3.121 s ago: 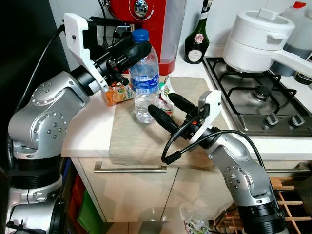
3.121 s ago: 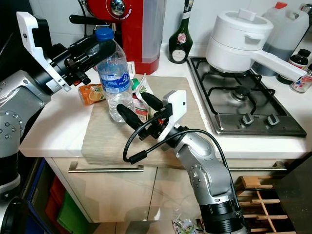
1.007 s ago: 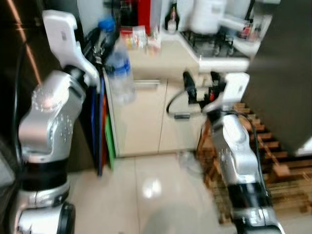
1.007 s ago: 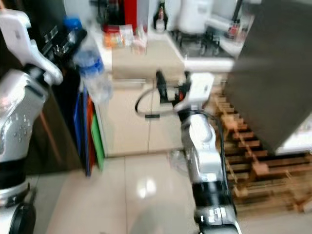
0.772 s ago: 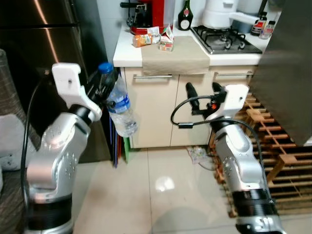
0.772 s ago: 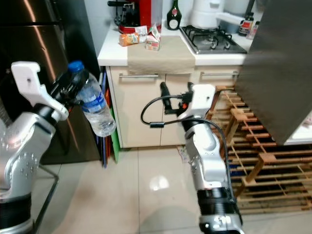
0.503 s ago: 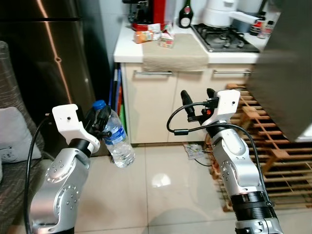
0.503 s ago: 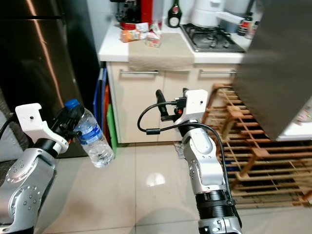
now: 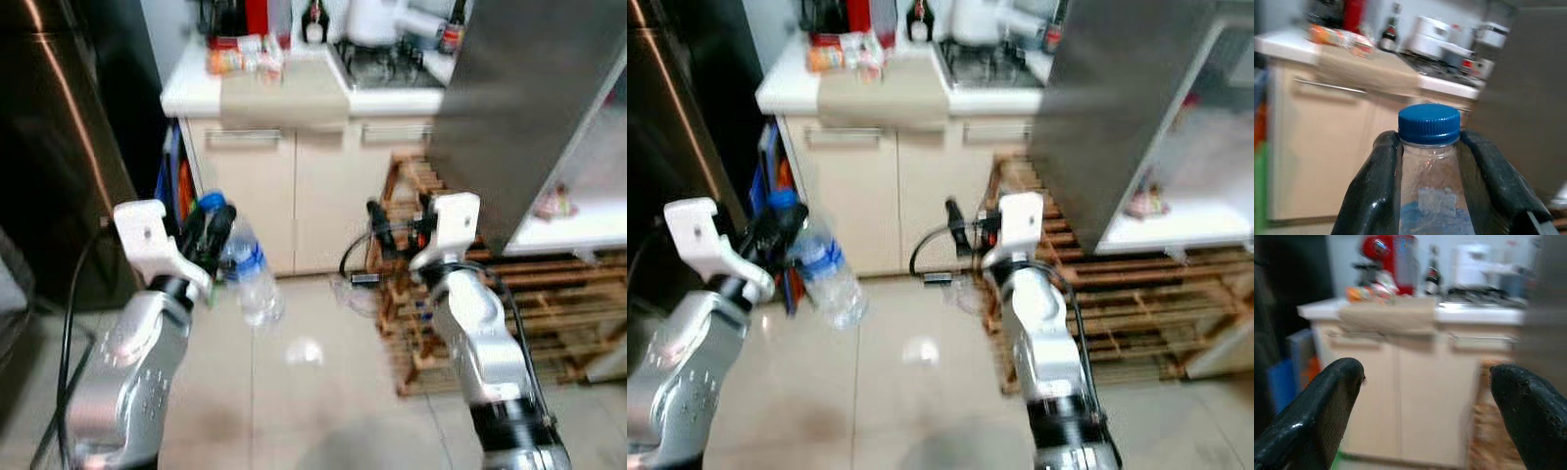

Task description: Restocking fridge

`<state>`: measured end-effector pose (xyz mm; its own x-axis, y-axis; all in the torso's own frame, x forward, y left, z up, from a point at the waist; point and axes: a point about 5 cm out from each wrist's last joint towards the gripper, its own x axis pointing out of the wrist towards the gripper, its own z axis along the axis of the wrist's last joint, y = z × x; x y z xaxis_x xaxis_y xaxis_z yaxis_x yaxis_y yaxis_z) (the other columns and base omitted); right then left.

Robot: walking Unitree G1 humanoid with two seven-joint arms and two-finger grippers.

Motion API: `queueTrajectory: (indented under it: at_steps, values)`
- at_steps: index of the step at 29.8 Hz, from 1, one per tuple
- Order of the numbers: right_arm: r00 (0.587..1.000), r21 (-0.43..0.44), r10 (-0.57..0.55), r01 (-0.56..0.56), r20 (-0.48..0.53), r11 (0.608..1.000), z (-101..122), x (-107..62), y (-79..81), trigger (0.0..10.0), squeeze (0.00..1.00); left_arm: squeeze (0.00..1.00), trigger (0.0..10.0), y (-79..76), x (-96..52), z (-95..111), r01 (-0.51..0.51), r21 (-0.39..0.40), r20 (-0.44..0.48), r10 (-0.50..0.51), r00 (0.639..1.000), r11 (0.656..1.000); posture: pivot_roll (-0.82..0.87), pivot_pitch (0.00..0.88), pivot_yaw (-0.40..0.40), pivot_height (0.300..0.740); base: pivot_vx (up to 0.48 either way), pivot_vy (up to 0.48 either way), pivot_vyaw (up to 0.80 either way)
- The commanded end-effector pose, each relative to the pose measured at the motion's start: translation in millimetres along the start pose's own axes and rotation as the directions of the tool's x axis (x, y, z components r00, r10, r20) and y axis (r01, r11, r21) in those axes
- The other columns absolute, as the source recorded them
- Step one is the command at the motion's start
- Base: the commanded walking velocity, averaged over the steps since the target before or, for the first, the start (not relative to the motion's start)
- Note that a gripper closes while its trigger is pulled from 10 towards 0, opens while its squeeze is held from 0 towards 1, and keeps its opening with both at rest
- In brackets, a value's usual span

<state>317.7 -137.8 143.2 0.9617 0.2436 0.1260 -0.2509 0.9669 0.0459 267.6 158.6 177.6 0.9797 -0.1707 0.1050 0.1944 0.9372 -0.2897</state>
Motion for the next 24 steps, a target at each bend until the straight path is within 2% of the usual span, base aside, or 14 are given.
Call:
queueTrajectory:
  at_steps: [1,4,5,6,8,9,13,16,24]
  values:
    - [1.0,-0.012,-0.018,0.018,0.025,1.0,4,-0.9,-3.4,10.0,0.0,0.0,10.0,-3.6,4.4,8,0.027,0.031,0.032,-0.028,0.999,0.999,-0.06,0.0,0.016,0.74,0.0,-0.465,0.0]
    - [0.999,-0.01,-0.028,0.028,0.019,1.0,2,-2.2,-4.6,10.0,0.0,0.0,10.0,0.1,6.1,6,0.014,0.047,0.023,-0.015,1.0,0.999,-0.06,0.0,0.022,0.74,0.0,-0.46,-0.5]
    - [0.999,-0.01,-0.042,0.042,0.012,0.999,-1,-3.5,-7.0,10.0,0.0,0.0,10.0,7.0,9.4,-2,-0.017,0.103,-0.023,0.019,1.0,0.995,-0.06,0.0,0.025,0.74,0.0,0.0,-0.74]
    - [0.997,-0.028,-0.083,0.083,0.003,0.996,-7,-7.4,-14.2,10.0,0.0,0.0,10.0,23.8,16.5,-17,-0.084,0.158,-0.092,0.099,0.991,0.984,-0.07,0.0,0.03,0.74,0.0,0.0,-0.73]
    - [0.995,-0.039,-0.096,0.096,0.0,0.995,-9,-8.8,-16.6,10.0,0.0,0.0,10.0,27.9,18.1,-21,-0.099,0.163,-0.107,0.118,0.987,0.982,-0.07,0.0,0.03,0.74,0.0,0.0,-0.73]
    - [0.991,-0.047,-0.132,0.131,-0.013,0.99,-13,-12.7,-23.2,10.0,0.0,0.0,10.0,29.7,19.1,-22,-0.107,0.164,-0.11,0.126,0.986,0.981,-0.09,0.0,0.035,0.74,0.0,0.0,-0.73]
    - [0.979,-0.042,-0.202,0.2,-0.034,0.979,-18,-19.5,-35.9,10.0,0.0,0.0,10.0,25.8,20.5,-21,-0.096,0.136,-0.093,0.109,0.99,0.986,-0.09,0.0,0.036,0.74,0.0,0.0,-0.73]
    - [0.97,-0.036,-0.237,0.235,-0.056,0.971,-25,-25.4,-43.4,10.0,0.0,0.0,10.0,15.2,26.6,-14,-0.046,0.091,-0.041,0.05,0.998,0.995,-0.11,0.0,0.035,0.74,0.0,0.0,-0.74]
    - [0.968,-0.038,-0.238,0.236,-0.08,0.971,-34,-33.7,-43.0,10.0,0.0,0.0,10.0,3.0,34.2,-9,0.035,0.099,0.009,-0.036,0.999,0.994,-0.13,0.0,0.034,0.74,0.0,0.0,-0.72]
